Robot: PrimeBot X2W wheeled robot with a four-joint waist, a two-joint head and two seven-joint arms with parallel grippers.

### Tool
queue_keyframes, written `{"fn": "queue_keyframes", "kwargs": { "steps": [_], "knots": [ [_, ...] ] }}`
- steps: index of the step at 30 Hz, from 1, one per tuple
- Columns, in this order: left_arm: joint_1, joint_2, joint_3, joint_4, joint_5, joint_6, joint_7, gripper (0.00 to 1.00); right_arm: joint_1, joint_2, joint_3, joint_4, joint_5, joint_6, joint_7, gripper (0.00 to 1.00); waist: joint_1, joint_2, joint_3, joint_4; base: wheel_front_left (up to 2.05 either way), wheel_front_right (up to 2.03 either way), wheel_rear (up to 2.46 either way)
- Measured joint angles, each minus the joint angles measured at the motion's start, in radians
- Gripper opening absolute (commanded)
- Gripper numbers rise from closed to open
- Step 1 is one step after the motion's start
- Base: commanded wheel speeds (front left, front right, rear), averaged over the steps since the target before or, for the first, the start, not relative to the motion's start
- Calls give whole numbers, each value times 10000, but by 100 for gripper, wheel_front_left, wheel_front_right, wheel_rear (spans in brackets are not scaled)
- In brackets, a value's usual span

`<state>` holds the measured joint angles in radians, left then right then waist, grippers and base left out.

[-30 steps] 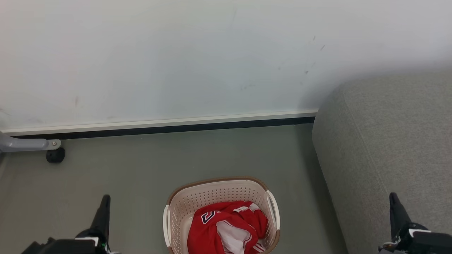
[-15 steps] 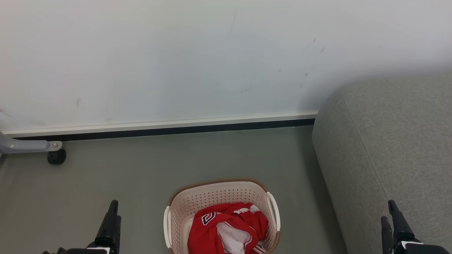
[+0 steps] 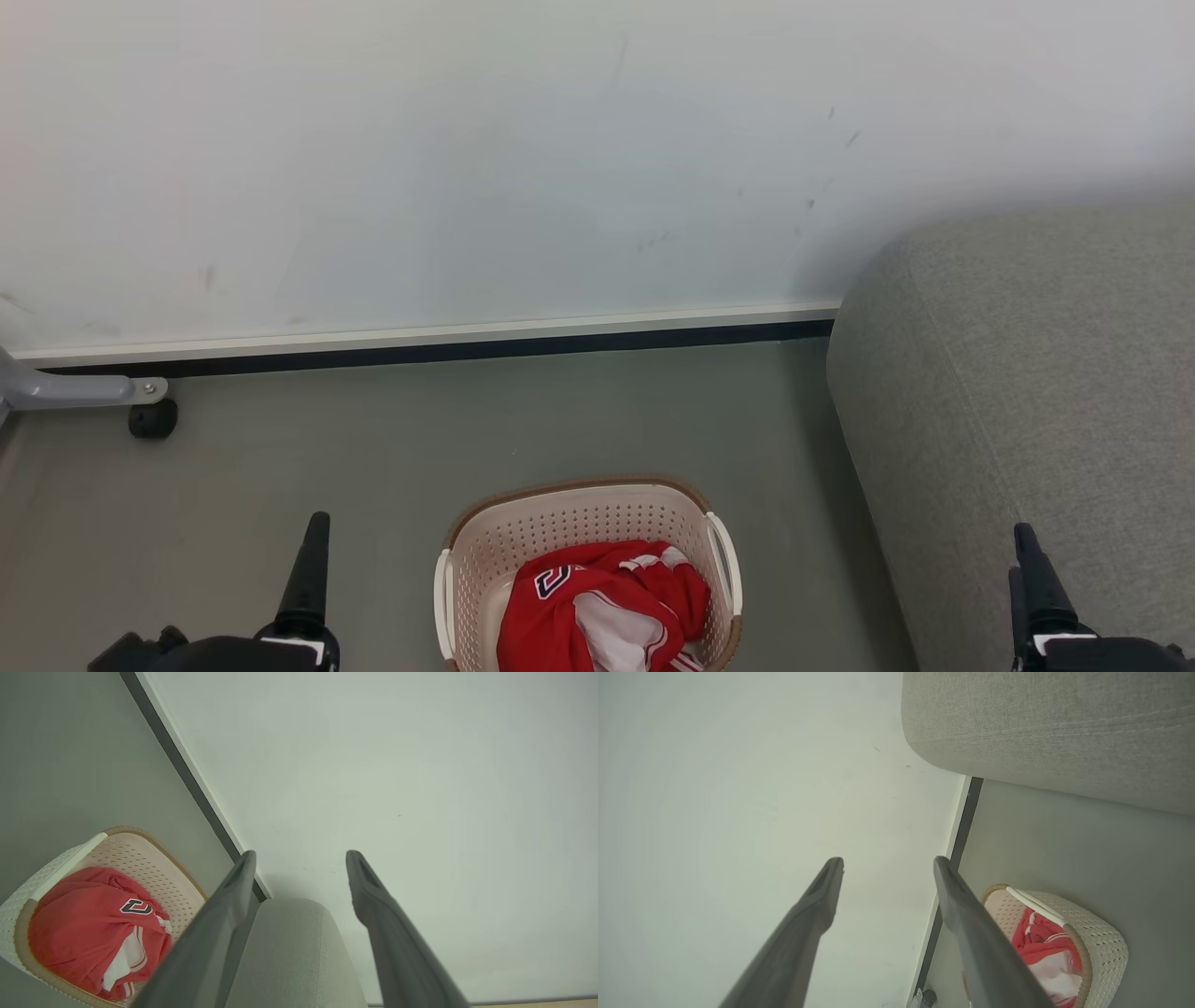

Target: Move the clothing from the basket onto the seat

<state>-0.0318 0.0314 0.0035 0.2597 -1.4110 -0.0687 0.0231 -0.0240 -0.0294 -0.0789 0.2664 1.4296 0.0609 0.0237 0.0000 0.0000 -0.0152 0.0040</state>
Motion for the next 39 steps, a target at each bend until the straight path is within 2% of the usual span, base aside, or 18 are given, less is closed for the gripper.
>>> {"fn": "queue_keyframes", "kwargs": {
  "steps": [14, 23, 39],
  "knots": [
    [-3, 40, -614, -399, 2474, 426, -529, 100, 145, -259, 989, -407, -2940, -359, -529, 100, 0, 0, -61, 38, 0, 0, 0],
    [1, 384, -1208, -468, 4529, 662, -878, 100, 189, -420, 1513, -575, -4801, -625, -884, 100, 0, 0, -129, 68, 0, 0, 0],
    [202, 648, -1804, -512, 7561, 1058, -1476, 100, 453, -460, 2134, -750, -7357, -1049, -1490, 100, 0, 0, -305, 116, 0, 0, 0]
  ]
}}
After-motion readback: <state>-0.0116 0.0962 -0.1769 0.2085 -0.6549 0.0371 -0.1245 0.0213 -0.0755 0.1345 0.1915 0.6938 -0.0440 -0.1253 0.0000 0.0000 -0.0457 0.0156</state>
